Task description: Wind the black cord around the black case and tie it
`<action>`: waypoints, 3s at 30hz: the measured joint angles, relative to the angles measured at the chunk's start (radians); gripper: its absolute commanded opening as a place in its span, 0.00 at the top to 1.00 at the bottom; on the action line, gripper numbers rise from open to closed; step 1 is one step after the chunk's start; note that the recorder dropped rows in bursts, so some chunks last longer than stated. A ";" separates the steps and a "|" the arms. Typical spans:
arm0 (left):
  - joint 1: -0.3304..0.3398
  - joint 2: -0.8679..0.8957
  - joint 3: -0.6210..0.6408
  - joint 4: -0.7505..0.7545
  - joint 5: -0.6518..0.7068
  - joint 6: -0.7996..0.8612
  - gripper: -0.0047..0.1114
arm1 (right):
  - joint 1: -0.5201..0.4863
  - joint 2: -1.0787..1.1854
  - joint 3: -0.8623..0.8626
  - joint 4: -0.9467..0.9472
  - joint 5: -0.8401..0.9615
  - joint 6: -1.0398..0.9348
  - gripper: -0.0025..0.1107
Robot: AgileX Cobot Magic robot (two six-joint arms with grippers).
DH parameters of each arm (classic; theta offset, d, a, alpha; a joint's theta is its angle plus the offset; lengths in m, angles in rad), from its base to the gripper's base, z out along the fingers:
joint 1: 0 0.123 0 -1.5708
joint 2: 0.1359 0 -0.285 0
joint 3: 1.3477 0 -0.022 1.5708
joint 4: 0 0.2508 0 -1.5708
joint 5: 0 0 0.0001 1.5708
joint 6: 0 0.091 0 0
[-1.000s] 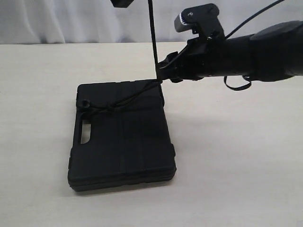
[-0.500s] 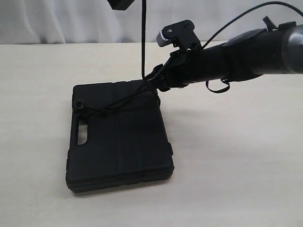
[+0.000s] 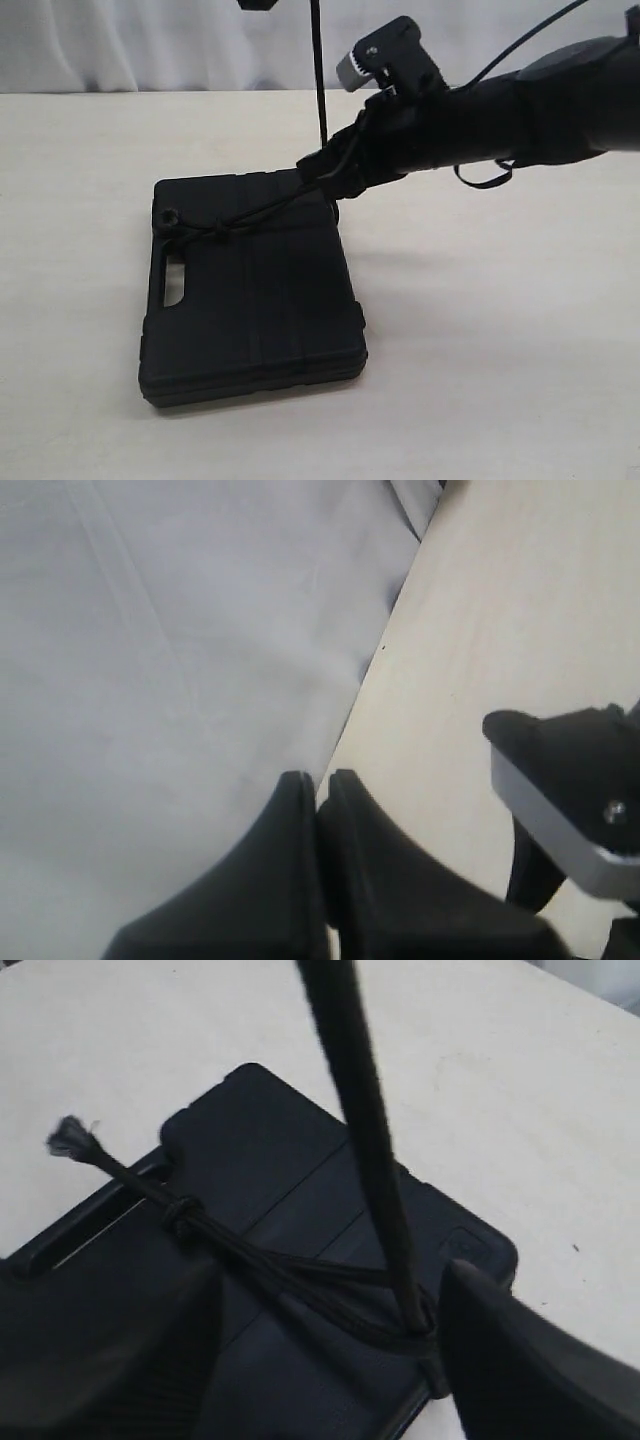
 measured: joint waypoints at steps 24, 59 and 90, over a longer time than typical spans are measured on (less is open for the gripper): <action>0.000 0.000 0.000 -0.029 0.006 0.003 0.96 | 0.142 0.180 0.015 0.097 -0.473 -0.061 0.79; 0.000 -0.009 0.000 -0.074 0.105 0.032 0.40 | 0.146 -0.157 -0.035 0.091 -0.483 -0.061 0.94; 0.000 -0.009 0.000 -0.030 0.116 0.008 0.38 | 0.017 -0.218 0.149 0.410 -0.963 -0.186 0.35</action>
